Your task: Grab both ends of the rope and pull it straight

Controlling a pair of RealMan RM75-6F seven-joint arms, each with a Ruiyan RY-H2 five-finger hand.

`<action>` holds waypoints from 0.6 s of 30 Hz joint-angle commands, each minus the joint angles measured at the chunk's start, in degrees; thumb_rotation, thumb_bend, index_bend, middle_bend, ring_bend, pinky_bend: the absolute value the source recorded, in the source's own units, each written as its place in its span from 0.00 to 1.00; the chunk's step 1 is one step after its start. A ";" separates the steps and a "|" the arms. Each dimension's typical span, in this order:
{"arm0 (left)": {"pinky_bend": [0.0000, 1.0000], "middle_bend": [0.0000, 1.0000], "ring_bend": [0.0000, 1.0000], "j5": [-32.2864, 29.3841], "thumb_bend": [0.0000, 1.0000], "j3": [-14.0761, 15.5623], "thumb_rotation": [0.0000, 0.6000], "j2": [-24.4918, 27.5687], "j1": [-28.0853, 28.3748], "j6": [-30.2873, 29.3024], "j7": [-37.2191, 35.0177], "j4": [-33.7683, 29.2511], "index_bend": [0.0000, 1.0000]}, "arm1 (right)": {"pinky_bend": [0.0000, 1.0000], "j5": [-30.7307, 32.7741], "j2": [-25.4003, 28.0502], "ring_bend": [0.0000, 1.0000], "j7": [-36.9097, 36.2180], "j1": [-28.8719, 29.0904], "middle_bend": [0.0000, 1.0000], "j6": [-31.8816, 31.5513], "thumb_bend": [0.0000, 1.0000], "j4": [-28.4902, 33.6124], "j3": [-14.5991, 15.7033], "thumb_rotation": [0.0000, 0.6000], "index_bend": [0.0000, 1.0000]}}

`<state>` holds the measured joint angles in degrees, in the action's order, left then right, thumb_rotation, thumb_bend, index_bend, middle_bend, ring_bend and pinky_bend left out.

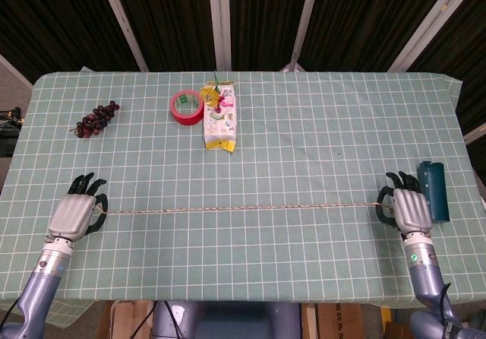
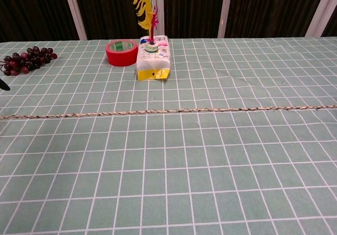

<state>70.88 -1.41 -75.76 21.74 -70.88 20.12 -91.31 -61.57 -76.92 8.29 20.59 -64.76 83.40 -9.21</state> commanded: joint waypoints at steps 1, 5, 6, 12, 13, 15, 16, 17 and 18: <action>0.00 0.15 0.00 -0.36 0.53 -0.16 1.00 -0.36 0.01 0.27 0.86 0.19 0.57 | 0.00 0.08 -0.18 0.00 0.73 0.11 0.17 0.53 0.50 -0.43 0.37 1.00 0.60; 0.00 0.11 0.00 -0.92 0.50 -0.18 1.00 0.37 -0.11 0.56 2.10 -0.61 0.51 | 0.00 0.27 0.24 0.00 1.60 0.13 0.10 1.22 0.50 -0.17 0.74 1.00 0.43; 0.00 0.09 0.00 -1.02 0.47 -0.20 1.00 0.59 -0.14 0.59 2.29 -0.83 0.48 | 0.00 0.29 0.37 0.00 1.77 0.14 0.06 1.31 0.50 -0.01 0.80 1.00 0.35; 0.00 0.03 0.00 -2.08 0.32 -0.38 1.00 2.83 -0.57 0.93 2.77 -3.17 0.36 | 0.00 1.25 1.74 0.00 3.66 0.03 0.00 2.16 0.50 1.61 1.30 1.00 0.00; 0.00 0.03 0.00 -2.25 0.30 -0.38 1.00 3.33 -0.71 0.90 2.83 -3.65 0.35 | 0.00 1.49 1.93 0.00 4.06 -0.03 0.00 2.08 0.50 1.97 1.33 1.00 0.00; 0.00 0.01 0.00 -2.35 0.27 -0.51 1.00 5.09 -1.62 -0.20 1.88 -5.69 0.33 | 0.00 1.59 2.93 0.00 4.17 -0.67 0.00 0.83 0.50 3.68 1.13 1.00 0.00; 0.00 0.01 0.00 -1.27 0.25 -0.23 1.00 6.53 -2.59 -1.43 0.25 -7.24 0.32 | 0.00 0.66 4.14 0.00 3.62 -1.42 0.00 -0.26 0.50 5.41 1.37 1.00 0.00; 0.00 0.00 0.00 -0.15 0.24 -0.02 1.00 7.44 -3.45 -2.66 -1.32 -8.08 0.31 | 0.00 -0.35 5.15 0.00 3.12 -2.03 0.00 -1.15 0.50 6.74 1.64 1.00 0.00; 0.00 0.00 0.00 1.10 0.23 0.30 1.00 8.08 -4.13 -3.57 -2.70 -8.44 0.29 | 0.00 -1.32 5.94 0.00 2.53 -2.54 0.00 -1.85 0.50 7.72 1.91 1.00 0.00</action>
<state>69.76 -1.60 -69.83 19.44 -72.05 20.51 -97.76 -61.12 -72.89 11.84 19.32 -64.81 88.77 -7.76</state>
